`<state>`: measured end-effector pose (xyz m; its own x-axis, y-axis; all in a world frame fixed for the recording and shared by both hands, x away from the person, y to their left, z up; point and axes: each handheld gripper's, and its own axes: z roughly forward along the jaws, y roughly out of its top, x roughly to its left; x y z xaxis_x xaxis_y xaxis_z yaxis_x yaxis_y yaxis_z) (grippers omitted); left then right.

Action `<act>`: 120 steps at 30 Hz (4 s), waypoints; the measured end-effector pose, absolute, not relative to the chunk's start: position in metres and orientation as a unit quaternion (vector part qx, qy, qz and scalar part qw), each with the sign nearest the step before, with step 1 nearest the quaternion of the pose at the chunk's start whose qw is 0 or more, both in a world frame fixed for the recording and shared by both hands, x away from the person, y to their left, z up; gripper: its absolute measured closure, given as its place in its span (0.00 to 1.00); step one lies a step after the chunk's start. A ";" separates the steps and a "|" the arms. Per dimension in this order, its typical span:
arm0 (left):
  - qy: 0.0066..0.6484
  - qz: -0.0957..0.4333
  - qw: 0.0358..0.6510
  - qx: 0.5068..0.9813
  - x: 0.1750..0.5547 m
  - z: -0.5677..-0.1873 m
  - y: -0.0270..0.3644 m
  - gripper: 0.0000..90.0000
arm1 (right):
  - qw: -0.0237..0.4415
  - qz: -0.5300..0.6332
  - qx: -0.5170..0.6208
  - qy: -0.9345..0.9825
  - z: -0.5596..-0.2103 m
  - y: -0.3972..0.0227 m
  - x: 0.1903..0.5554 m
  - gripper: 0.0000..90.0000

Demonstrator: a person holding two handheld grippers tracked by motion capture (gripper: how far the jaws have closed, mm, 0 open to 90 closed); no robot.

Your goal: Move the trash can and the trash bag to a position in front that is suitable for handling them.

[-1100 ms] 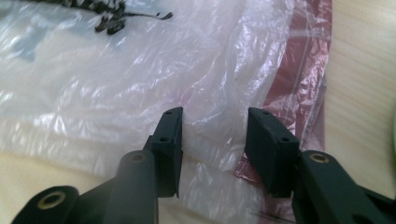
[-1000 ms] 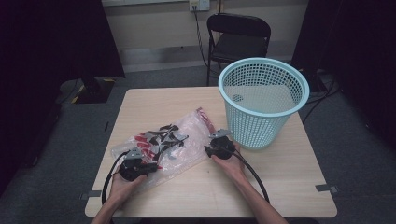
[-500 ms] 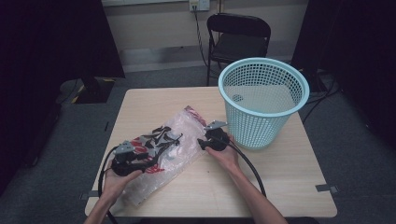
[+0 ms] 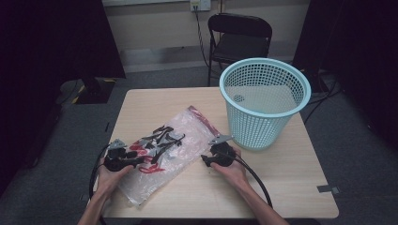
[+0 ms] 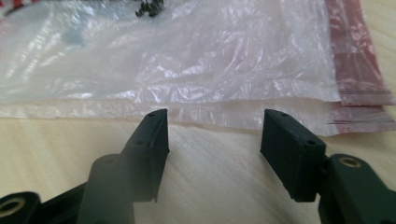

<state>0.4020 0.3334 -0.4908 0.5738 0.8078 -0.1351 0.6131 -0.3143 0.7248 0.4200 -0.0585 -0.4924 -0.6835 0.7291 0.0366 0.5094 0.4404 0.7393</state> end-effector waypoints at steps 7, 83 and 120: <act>0.418 0.116 0.387 0.814 0.391 -0.492 0.321 0.59 | 0.171 0.380 0.367 0.831 -0.498 -0.049 0.439 0.52; 0.453 0.182 0.380 0.785 0.450 -0.498 0.265 0.35 | 0.211 0.394 0.428 0.785 -0.472 -0.165 0.375 0.31; 0.358 0.123 0.503 0.777 0.513 -0.421 0.062 0.34 | 0.292 0.376 0.530 0.702 -0.452 -0.281 0.391 0.56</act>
